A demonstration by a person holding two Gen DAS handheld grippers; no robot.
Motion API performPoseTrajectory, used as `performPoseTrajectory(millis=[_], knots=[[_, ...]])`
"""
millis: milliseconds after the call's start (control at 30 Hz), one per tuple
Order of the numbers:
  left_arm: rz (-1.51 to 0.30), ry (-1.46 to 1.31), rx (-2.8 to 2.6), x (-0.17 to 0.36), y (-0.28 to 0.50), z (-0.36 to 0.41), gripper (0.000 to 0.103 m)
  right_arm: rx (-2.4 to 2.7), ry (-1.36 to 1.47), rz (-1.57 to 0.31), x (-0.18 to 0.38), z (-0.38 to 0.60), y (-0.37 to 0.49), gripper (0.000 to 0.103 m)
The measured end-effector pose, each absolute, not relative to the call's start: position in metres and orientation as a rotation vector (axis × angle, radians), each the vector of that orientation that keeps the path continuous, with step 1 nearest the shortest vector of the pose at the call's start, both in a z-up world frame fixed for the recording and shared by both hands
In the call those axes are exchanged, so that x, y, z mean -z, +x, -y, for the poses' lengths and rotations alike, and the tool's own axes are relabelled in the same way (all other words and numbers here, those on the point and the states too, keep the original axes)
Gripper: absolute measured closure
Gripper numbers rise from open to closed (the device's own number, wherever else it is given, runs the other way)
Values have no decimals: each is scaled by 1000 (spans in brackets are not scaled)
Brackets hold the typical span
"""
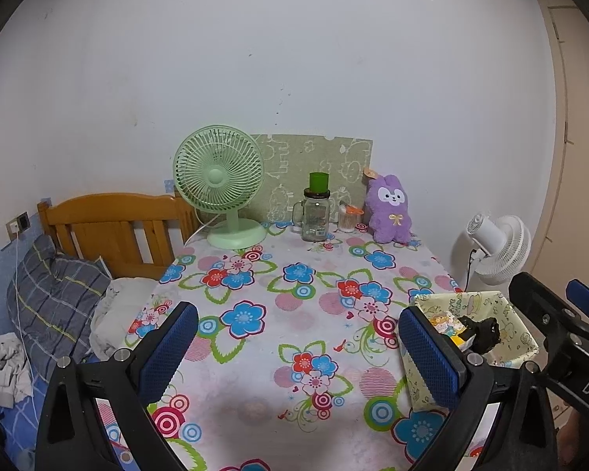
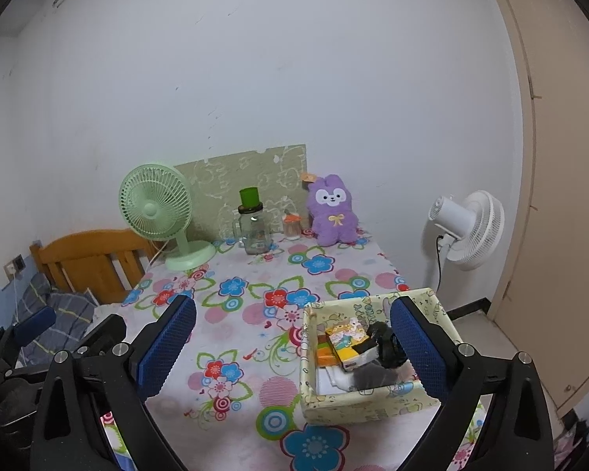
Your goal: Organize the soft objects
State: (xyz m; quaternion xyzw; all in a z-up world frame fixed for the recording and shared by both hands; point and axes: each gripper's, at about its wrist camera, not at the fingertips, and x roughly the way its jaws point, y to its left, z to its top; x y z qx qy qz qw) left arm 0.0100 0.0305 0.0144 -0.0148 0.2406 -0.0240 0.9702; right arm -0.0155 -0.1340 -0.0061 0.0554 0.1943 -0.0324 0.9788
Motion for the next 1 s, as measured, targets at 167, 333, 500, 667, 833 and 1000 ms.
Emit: performPoseTrajectory(millis=[167,333,500,667,833,1000], knots=[[-483,-36,47,-15,8,-30,0,73,112,-383,6,136,-20,1],[-483,-45,36,-16,5,-32,0,70,100,-378,6,135,-23,1],[-485,-53,22,-16,3,-34,0,68,101,-378,6,134,-23,1],[-480,-47,15,-15,3,-33,0,66,95,-381,5,134,-24,1],[-477,-42,16,-15,2,-32,0,63,93,-384,6,134,-23,1],[-478,-42,16,-14,2,-32,0,64,92,-387,6,134,-22,1]])
